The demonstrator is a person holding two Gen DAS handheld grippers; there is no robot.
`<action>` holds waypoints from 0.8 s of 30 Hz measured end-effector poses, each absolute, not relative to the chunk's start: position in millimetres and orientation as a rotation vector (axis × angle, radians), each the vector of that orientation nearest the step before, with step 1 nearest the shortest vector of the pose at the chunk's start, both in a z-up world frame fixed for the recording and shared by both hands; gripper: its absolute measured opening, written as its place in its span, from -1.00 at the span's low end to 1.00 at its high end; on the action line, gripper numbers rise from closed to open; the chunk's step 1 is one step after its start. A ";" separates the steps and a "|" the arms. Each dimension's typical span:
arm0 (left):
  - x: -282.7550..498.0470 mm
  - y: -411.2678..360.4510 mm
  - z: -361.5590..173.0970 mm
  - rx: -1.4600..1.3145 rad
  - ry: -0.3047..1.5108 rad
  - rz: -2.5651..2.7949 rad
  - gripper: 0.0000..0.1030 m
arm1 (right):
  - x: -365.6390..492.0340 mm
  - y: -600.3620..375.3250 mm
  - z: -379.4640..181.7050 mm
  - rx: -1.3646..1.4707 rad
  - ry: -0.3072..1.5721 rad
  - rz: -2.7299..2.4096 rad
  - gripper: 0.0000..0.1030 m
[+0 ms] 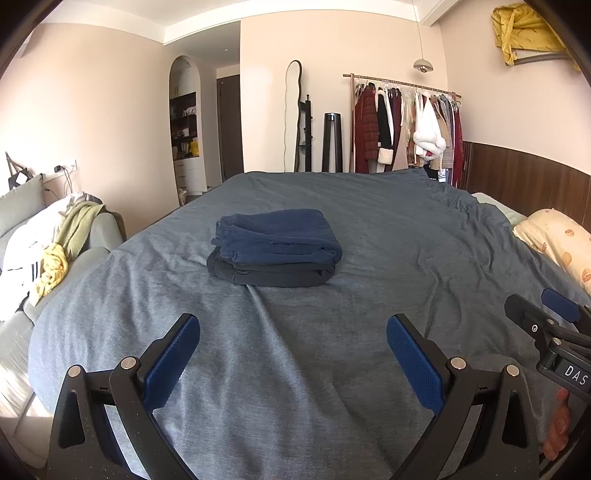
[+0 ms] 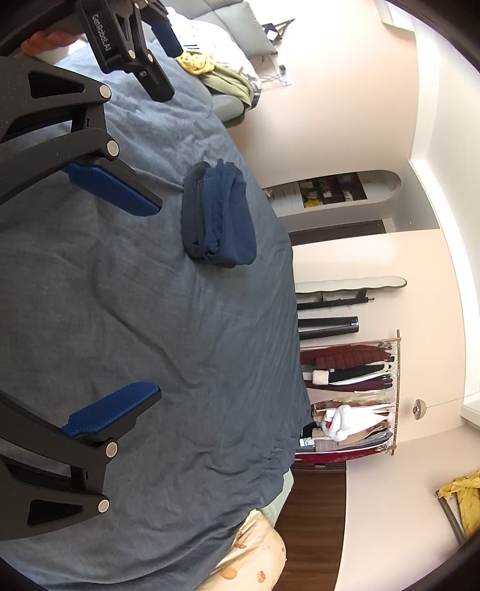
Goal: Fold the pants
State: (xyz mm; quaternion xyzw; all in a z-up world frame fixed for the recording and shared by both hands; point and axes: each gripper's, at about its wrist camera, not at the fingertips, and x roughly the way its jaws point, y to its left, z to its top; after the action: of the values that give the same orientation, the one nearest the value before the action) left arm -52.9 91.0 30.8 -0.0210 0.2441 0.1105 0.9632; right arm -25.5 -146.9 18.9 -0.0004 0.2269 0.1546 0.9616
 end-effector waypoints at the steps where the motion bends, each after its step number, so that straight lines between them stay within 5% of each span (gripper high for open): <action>1: -52.9 90.8 30.8 -0.042 0.495 0.223 1.00 | -25.9 -147.1 18.8 -0.001 0.459 0.316 0.79; 24: -48.4 95.2 25.9 -0.017 0.494 0.225 1.00 | -25.9 -147.4 17.2 0.001 0.461 0.318 0.79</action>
State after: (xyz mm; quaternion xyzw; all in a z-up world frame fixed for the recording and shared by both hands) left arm -48.4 95.2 25.9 -0.0084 0.2442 0.1114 0.9633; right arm -25.9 -147.4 17.2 0.0006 0.2277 0.1567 0.9610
